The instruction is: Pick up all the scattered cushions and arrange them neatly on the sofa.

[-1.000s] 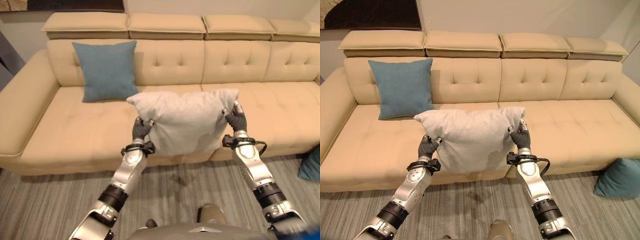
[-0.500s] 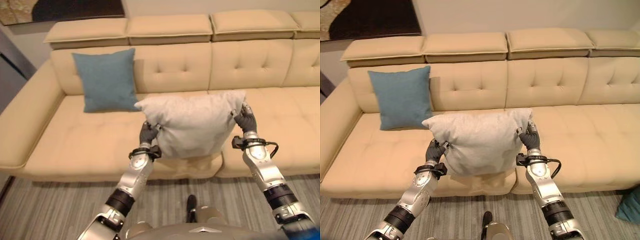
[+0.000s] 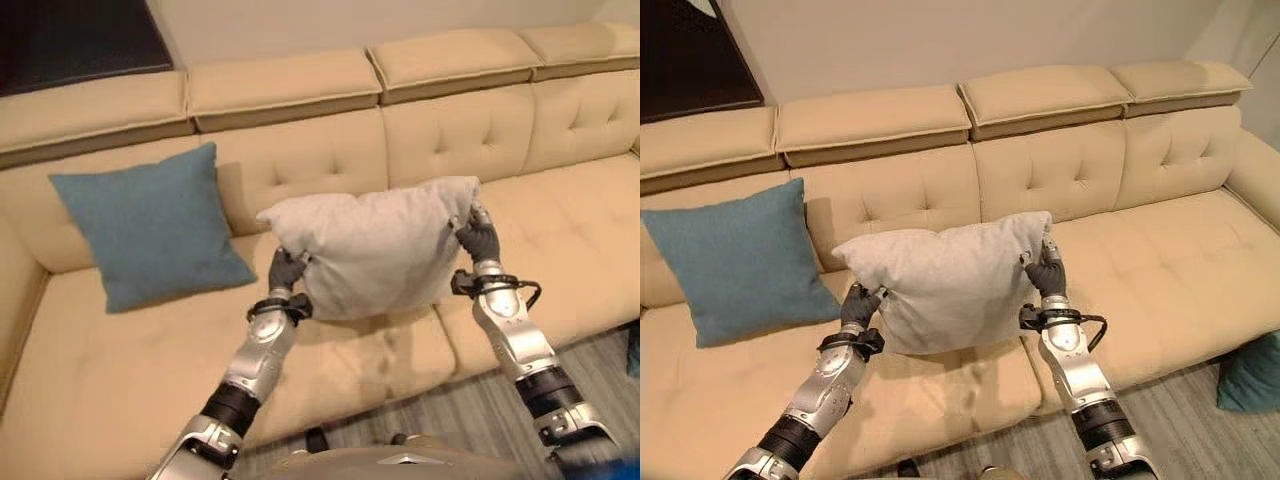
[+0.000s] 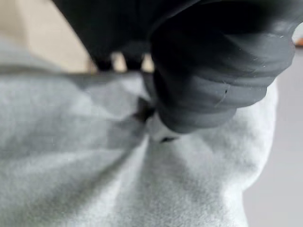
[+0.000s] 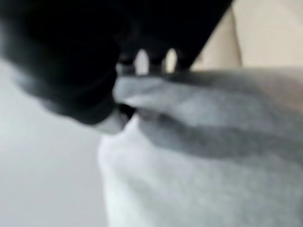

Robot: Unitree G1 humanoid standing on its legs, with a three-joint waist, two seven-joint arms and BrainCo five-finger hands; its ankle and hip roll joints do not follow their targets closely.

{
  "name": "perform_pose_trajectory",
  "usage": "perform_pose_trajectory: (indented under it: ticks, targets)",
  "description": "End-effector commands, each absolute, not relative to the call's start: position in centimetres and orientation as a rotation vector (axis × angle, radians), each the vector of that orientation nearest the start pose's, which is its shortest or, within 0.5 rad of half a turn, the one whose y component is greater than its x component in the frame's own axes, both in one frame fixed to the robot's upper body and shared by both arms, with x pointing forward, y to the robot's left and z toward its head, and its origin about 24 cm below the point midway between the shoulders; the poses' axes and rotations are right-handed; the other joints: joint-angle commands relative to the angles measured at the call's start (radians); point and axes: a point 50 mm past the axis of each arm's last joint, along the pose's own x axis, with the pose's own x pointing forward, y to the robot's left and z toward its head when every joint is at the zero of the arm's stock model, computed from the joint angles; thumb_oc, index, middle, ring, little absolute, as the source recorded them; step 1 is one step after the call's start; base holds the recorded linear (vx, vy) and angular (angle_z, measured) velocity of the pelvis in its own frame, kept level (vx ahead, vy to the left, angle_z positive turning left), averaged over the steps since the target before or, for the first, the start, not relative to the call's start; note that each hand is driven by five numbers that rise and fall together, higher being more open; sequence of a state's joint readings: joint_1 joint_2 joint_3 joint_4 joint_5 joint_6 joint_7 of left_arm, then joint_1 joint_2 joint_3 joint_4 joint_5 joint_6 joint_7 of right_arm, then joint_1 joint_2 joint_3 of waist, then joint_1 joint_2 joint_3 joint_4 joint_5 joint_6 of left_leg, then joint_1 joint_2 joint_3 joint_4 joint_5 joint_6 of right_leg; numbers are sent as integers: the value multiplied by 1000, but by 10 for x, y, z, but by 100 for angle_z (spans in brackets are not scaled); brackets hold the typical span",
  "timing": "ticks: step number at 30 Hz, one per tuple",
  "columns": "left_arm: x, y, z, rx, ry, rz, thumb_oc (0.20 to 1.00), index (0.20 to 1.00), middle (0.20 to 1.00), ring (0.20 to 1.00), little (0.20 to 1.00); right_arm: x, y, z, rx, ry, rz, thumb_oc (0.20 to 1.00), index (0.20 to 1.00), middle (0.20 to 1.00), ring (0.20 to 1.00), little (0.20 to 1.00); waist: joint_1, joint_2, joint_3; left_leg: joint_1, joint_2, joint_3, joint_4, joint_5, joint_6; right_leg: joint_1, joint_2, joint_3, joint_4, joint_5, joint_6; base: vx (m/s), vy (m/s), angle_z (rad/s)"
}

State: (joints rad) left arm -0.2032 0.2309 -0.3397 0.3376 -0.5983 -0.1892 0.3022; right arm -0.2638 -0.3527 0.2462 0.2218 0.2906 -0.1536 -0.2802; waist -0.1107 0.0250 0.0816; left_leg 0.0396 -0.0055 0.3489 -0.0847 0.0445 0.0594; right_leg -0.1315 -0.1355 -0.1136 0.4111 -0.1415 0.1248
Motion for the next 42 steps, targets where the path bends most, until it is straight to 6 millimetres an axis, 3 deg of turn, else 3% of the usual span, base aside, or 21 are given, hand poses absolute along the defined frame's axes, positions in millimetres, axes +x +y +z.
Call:
perform_pose_trajectory:
  ticks: [1, 4, 6, 10, 11, 18, 26, 27, 28, 30, 35, 42]
  targets:
    - [302, 101, 85, -315, -203, -108, 200, 200, 200, 200, 200, 317, -134, 124, -39, -381, 87, 200, 200, 200, 200, 200, 28, -45, -26, -37, 64, 20, 115, -108, -79, -29, -27, 0, -53, 110, 56, 111, -103, -18]
    - [307, 100, 95, -327, -243, -121, 200, 200, 200, 200, 200, 318, -140, 130, -59, -399, 76, 200, 200, 200, 200, 200, 3, -59, -22, -22, 54, -20, 107, -120, -97, -33, -29, 15, -261, 126, 52, 101, -149, 2]
    - [308, 93, 99, -336, -257, -132, 200, 200, 200, 200, 200, 319, -137, 135, -69, -418, 86, 200, 200, 200, 200, 200, 12, -72, -38, -18, 55, -15, 110, -118, -110, -10, -26, 4, -310, 154, 55, 112, -175, 55]
    - [311, 87, 102, -345, -259, -148, 200, 200, 200, 200, 200, 321, -139, 142, -92, -442, 83, 200, 200, 200, 200, 200, 8, -70, -55, -5, 67, -19, 93, -110, -127, 37, -9, -24, -365, 156, 44, 115, -180, 25]
    - [318, 80, 112, -339, -276, -163, 200, 200, 200, 200, 200, 325, -140, 150, -122, -464, 84, 200, 200, 200, 200, 200, -1, -68, -61, -3, 84, -30, 83, -96, -145, 68, 6, -55, -404, 152, 33, 65, -141, 27]
    - [333, 67, 137, -296, -334, -192, 200, 200, 200, 200, 200, 335, -133, 173, -174, -526, 100, 200, 200, 200, 200, 200, -14, -55, -61, 20, 106, -26, 49, -73, -164, 108, 28, -81, -444, 142, 21, 63, -89, 9]
    - [361, 65, 198, -218, -490, -146, 200, 200, 200, 200, 200, 358, -123, 235, -238, -675, 58, 200, 200, 200, 200, 200, -24, -30, -12, -40, 112, -26, 16, -29, -174, 34, 36, -83, -440, 153, 26, -65, -13, 0]
    - [361, 65, 198, -219, -490, -146, 200, 200, 200, 200, 200, 358, -123, 235, -238, -675, 58, 200, 200, 200, 200, 200, -24, -30, -12, -40, 112, -26, 16, -29, -174, 34, 36, -83, -440, 153, 26, -153, 2, 3]
    - [366, 67, 214, -195, -533, -127, 200, 200, 200, 200, 200, 363, -121, 254, -250, -716, 40, 200, 200, 200, 200, 200, -22, -26, -2, -79, 113, -30, 9, -14, -176, -13, 37, -78, -438, 165, 31, -143, -3, 2]
    - [372, 69, 227, -179, -560, -107, 200, 200, 200, 200, 200, 368, -120, 270, -269, -744, 18, 200, 200, 200, 200, 200, -18, -25, 5, -120, 117, -37, 2, 0, -180, -56, 36, -75, -440, 179, 37, -138, -5, 1]
    - [384, 76, 255, -107, -612, -74, 200, 200, 200, 200, 200, 378, -121, 295, -284, -770, -35, 200, 200, 200, 200, 200, -14, -29, -1, -224, 127, -50, -3, 24, -192, -145, 44, -70, -471, 221, 54, -64, -24, 3]
    - [389, 83, 269, -102, -634, -48, 200, 200, 200, 200, 200, 384, -128, 316, -307, -790, -98, 200, 200, 200, 200, 200, -7, -37, -9, -324, 131, -63, -3, 46, -206, -232, 43, -75, -492, 251, 66, -6, -21, 3]
